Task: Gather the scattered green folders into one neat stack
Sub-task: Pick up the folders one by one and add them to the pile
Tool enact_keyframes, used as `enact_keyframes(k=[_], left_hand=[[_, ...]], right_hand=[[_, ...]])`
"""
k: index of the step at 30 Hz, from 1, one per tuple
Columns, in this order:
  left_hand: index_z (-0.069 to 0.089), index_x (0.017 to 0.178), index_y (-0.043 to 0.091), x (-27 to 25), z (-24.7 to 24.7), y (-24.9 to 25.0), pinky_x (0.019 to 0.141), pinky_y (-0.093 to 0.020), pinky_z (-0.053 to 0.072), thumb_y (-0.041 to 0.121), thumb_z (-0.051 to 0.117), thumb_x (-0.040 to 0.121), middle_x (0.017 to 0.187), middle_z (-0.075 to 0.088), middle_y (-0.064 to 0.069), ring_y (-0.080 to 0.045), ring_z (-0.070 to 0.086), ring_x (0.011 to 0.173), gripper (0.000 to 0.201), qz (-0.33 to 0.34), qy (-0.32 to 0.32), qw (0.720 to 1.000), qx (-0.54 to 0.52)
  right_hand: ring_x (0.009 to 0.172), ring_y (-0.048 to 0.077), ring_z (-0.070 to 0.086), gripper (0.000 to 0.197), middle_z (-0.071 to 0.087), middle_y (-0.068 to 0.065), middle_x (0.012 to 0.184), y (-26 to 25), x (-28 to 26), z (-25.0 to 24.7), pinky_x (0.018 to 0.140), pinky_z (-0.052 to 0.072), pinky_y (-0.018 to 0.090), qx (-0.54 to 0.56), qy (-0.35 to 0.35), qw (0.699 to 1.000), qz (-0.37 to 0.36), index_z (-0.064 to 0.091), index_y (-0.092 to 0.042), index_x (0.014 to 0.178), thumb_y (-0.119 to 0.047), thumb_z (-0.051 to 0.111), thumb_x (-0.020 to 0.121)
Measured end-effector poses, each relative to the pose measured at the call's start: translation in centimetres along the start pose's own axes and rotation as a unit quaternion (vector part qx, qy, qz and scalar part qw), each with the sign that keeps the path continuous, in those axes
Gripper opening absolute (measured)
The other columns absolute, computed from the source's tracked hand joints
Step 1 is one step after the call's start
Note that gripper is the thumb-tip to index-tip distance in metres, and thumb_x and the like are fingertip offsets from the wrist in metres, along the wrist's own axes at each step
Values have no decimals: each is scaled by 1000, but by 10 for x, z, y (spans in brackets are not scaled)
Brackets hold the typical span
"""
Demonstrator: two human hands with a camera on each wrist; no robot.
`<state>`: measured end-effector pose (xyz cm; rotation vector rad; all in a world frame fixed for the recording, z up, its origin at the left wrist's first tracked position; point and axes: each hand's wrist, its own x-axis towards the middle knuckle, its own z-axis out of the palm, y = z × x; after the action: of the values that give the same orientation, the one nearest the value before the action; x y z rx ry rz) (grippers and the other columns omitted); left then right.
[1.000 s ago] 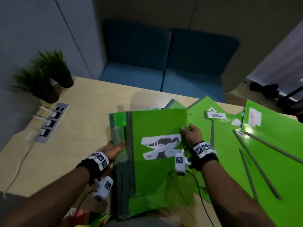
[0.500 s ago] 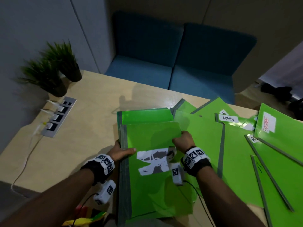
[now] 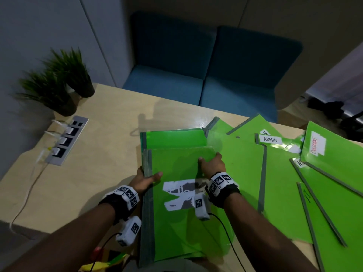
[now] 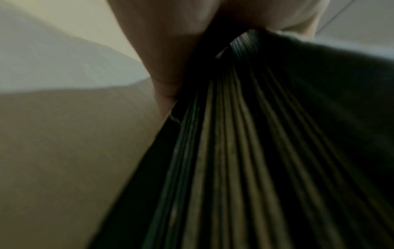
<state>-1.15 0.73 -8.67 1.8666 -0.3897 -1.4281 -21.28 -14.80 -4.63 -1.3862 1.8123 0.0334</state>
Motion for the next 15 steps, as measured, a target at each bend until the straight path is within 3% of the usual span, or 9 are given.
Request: enact_keyframes(k=[2, 4, 6, 8, 9, 11, 13, 15], left_hand=[[9, 153, 13, -1, 1, 0, 112, -46, 32, 55, 81, 61, 156, 26, -17, -36, 35, 138, 124, -7, 20, 999, 40], [12, 153, 12, -1, -2, 0, 110, -46, 33, 54, 80, 63, 155, 30, -18, -37, 38, 136, 121, 3, 27, 996, 87], [19, 149, 10, -1, -5, 2, 107, -45, 37, 60, 83, 54, 149, 40, -16, -34, 44, 131, 126, 35, 28, 995, 86], [28, 142, 9, -1, -9, 3, 98, -39, 42, 66, 85, 39, 135, 50, -7, -28, 52, 118, 132, 59, 24, 997, 48], [32, 139, 8, 1, -14, 3, 92, -36, 43, 65, 86, 37, 128, 53, -6, -25, 54, 111, 129, 64, 28, 997, 38], [37, 137, 5, 3, -26, 3, 87, -34, 44, 55, 88, 48, 126, 58, -8, -24, 58, 105, 114, 65, 24, 997, 36], [40, 137, 5, 6, -42, 2, 84, -35, 48, 41, 87, 60, 126, 61, -15, -26, 62, 103, 97, 66, 29, 997, 27], [43, 135, 3, 6, -57, 3, 83, -36, 49, 27, 81, 72, 123, 62, -17, -28, 63, 100, 77, 63, 38, 997, 14]], right_hand=[[132, 37, 45, 83, 36, 19, 151, 3, 0, -4, 105, 43, 45, -7, -7, 1000, 6, 16, -5, 151, -41, 60, 91], [133, 36, 44, 76, 36, 15, 153, 7, 1, -9, 106, 43, 43, -5, -25, 1000, -17, 20, -10, 152, -42, 57, 93], [130, 34, 48, 66, 40, 11, 151, 18, 2, -21, 104, 45, 46, 17, -38, 998, -44, 30, -17, 150, -41, 57, 94], [127, 33, 50, 62, 43, 11, 148, 38, 5, -38, 103, 45, 49, -23, 6, 999, -46, 41, -19, 144, -42, 61, 90], [131, 33, 44, 66, 39, 12, 149, 52, 8, -48, 106, 41, 52, -59, 59, 996, -17, 41, -19, 143, -43, 65, 87], [138, 34, 30, 83, 28, 15, 152, 82, 8, -64, 108, 34, 57, -85, 146, 982, 90, 31, -15, 146, -41, 74, 80], [138, 36, 26, 98, 26, 21, 149, 109, 8, -71, 106, 32, 56, -73, 156, 972, 158, 23, -4, 145, -41, 80, 75], [132, 40, 35, 98, 34, 23, 142, 123, 10, -74, 104, 38, 54, -39, 150, 971, 183, 27, 0, 139, -40, 84, 70]])
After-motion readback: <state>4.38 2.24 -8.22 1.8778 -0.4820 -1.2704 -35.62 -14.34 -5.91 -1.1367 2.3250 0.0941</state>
